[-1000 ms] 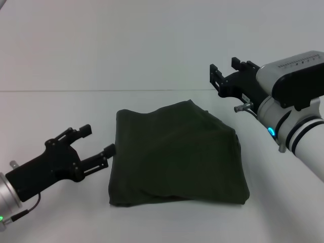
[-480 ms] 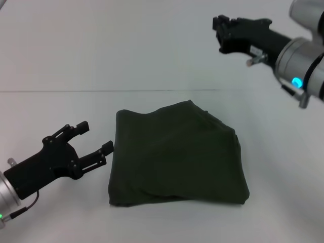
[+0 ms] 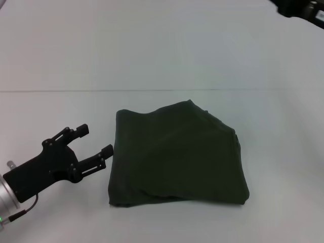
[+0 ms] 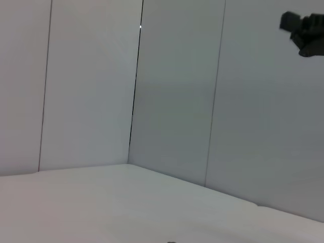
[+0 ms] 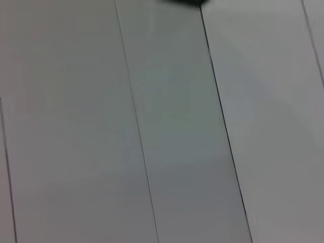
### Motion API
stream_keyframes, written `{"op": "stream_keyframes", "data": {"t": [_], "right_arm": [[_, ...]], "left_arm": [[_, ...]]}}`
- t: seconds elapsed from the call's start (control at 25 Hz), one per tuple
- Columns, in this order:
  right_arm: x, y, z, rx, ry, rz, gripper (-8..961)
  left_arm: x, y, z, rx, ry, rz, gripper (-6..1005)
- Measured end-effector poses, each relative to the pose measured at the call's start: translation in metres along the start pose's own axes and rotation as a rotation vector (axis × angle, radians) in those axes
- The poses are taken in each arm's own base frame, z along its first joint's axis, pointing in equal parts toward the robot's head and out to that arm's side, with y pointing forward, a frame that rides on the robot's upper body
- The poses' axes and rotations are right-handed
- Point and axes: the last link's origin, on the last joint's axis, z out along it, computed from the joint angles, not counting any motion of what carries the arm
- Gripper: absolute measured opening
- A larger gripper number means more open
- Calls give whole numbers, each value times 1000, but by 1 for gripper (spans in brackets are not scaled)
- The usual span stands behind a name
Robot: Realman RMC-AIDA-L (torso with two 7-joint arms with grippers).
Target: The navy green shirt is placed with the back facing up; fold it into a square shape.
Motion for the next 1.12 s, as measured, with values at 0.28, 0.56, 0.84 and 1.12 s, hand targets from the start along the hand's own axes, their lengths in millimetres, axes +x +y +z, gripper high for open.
{"op": "stream_keyframes", "data": {"t": [0.28, 0.56, 0.84, 1.12], "right_arm": [[120, 18, 22, -23, 344, -148, 22], [186, 44, 28, -53, 463, -224, 20], [203, 66, 32, -149, 512, -263, 12], [219, 71, 42, -186, 660, -302, 9]], "left_arm": [[-1, 1, 0, -3, -2, -3, 892], [-2, 3, -2, 0, 2, -8, 893], [-4, -1, -18, 48, 22, -19, 893], [0, -1, -36, 71, 82, -21, 892]]}}
